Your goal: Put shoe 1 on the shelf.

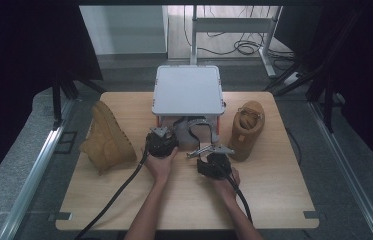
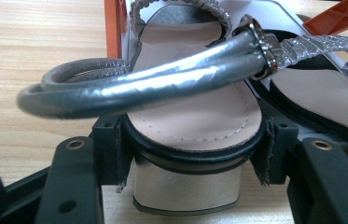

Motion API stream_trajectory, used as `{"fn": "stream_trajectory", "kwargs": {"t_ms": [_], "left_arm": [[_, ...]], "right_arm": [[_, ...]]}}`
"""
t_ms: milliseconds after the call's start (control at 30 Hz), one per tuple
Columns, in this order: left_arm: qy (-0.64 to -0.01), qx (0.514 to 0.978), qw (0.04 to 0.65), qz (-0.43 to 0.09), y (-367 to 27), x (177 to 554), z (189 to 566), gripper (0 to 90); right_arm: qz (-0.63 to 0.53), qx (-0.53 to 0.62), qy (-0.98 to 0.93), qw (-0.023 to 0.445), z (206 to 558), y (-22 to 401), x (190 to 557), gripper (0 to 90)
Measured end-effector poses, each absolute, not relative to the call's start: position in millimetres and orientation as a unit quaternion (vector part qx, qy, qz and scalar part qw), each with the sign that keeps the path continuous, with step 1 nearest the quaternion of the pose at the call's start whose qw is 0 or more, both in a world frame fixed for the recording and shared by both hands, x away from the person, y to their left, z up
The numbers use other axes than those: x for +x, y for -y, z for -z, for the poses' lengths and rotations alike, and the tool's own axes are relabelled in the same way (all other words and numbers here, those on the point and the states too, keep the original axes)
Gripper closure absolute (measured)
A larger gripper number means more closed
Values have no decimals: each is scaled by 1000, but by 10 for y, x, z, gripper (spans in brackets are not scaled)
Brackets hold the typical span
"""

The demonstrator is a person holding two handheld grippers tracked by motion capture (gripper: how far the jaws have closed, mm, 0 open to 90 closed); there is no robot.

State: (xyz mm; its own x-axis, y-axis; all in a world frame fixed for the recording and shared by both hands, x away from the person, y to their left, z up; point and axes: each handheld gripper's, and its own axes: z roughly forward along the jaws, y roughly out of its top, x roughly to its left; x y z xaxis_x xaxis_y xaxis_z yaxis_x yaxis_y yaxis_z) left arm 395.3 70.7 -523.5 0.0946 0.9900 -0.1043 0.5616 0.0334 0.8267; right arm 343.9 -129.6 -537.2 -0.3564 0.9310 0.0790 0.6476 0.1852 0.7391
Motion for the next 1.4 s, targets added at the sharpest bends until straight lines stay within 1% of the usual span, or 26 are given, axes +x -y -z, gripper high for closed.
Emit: {"fn": "stream_trajectory", "kwargs": {"t_ms": [100,233,500,733,833,967,1067,1200,1400], "left_arm": [[-601,647,363,-297,-632,3988,5233,403],[-607,636,374,-296,-629,4041,5222,403],[-605,638,370,-300,-564,4134,5235,400],[-603,658,359,-274,-538,4150,5333,379],[-598,664,361,-266,-559,4123,5303,377],[-577,684,363,-259,-589,4038,5232,341],[-570,692,361,-256,-630,3984,5229,378],[-565,690,370,-259,-664,3933,5218,403],[-566,683,380,-263,-652,3980,5250,405]], "right_arm": [[-354,532,-743,200,5373,1293,3438,345],[-355,532,-743,199,5373,1298,3439,346],[-356,530,-744,198,5374,1310,3447,347],[-357,530,-743,198,5376,1317,3448,348],[-358,530,-743,198,5377,1320,3446,348],[-359,530,-743,197,5378,1326,3445,349],[-359,530,-743,197,5378,1330,3444,350],[-359,531,-742,197,5380,1335,3441,351],[-359,532,-741,199,5382,1334,3438,353]]}}
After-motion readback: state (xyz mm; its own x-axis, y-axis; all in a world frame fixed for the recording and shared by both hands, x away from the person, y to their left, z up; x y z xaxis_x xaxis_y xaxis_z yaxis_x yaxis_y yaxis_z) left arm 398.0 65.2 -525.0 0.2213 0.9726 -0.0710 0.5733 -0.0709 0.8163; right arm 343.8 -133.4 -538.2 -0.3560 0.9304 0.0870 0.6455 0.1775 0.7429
